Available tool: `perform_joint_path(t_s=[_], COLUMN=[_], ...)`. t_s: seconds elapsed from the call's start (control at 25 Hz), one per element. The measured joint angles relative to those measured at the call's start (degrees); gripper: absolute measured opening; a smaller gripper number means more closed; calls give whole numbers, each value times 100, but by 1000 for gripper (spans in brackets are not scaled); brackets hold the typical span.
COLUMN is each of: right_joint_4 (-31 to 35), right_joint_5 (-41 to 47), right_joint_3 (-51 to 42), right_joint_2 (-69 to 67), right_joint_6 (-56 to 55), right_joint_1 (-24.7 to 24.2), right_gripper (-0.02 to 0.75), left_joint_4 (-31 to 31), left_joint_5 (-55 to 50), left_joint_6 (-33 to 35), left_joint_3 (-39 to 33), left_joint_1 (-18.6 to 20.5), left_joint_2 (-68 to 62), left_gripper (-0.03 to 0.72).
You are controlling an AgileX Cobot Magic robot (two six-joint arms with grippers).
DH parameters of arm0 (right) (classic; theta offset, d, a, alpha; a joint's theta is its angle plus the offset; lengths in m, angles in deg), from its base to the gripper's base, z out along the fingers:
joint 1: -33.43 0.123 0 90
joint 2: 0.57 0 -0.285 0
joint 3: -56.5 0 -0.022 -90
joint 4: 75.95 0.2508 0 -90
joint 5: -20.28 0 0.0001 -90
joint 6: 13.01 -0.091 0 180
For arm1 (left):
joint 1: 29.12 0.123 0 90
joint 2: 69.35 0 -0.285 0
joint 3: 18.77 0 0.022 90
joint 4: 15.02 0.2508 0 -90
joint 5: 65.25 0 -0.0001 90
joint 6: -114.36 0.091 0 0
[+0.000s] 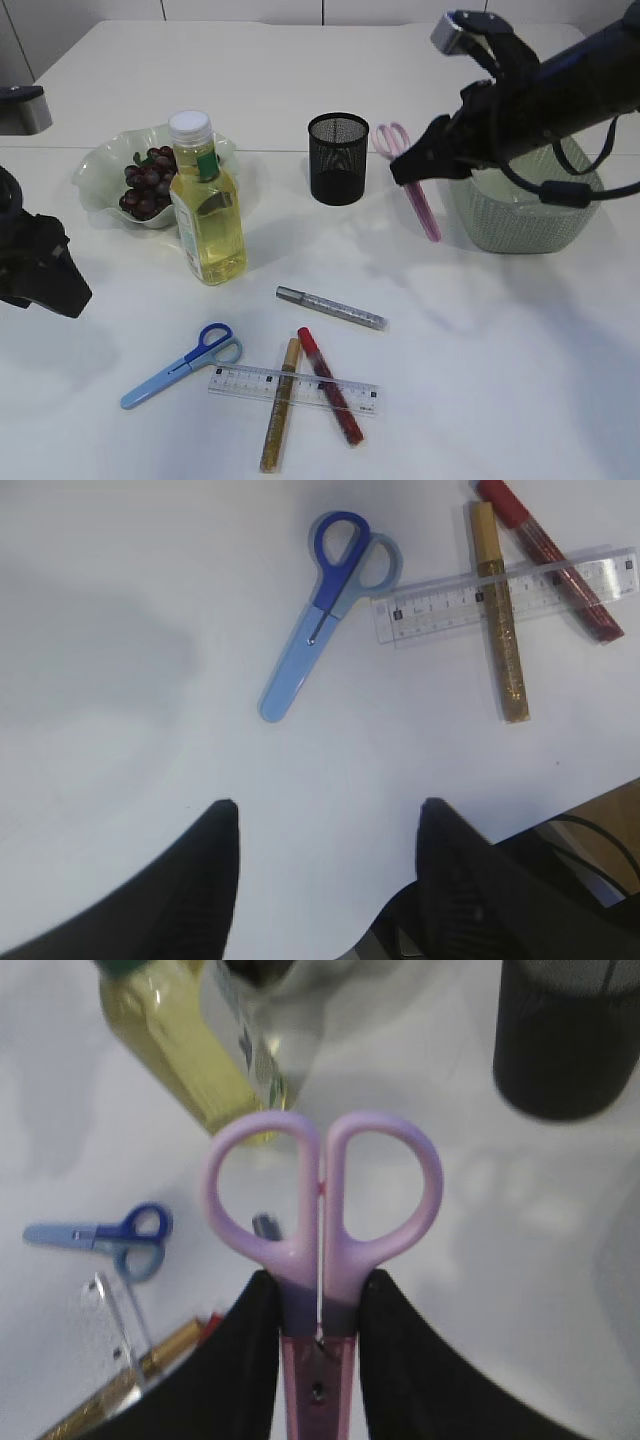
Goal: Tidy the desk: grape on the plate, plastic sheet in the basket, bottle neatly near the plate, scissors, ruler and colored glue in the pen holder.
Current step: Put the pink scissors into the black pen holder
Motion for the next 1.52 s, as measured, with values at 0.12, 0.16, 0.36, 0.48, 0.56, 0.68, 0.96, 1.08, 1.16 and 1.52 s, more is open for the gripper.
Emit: perform_joint_path(t_s=[0.12, 0.16, 0.36, 0.48, 0.56, 0.68, 0.96, 1.08, 1.16, 1.52], right_joint_4=[738, 971, 2402, 3389, 3966, 4477, 4668, 4681, 4681, 4681], right_joint_5=[-305, -409, -634, -673, -673, -673, -633, -623, -619, -587], right_joint_3=[193, 261, 612, 880, 1126, 1535, 2764, 3225, 3492, 3875], right_joint_2=[0, 0, -311, -660, -933, -1363, -2374, -2816, -3121, -3727], right_joint_6=[646, 859, 1880, 2552, 3001, 3574, 4000, 4055, 4090, 4273], right_joint_1=[-35, -35, -35, -35, -35, -35, -35, -35, -35, -14], right_gripper=[205, 205, 205, 205, 205, 205, 205, 205, 205, 340], left_joint_4=[0, 0, 0, 23, 48, 70, 83, 83, 83, 83], left_joint_5=[-48, -58, -58, -58, -58, -58, -58, -58, -58, -60], left_joint_6=[0, 0, 0, 0, 0, 0, 0, 0, 0, 0], left_joint_3=[0, 0, 0, 0, 0, 0, 0, 0, 0, 0], left_joint_1=[0, 0, 0, 0, 0, 0, 0, 0, 0, 0], left_joint_2=[0, 0, 0, 0, 0, 0, 0, 0, 0, 0], left_gripper=[415, 415, 415, 415, 415, 415, 415, 415, 415, 415])
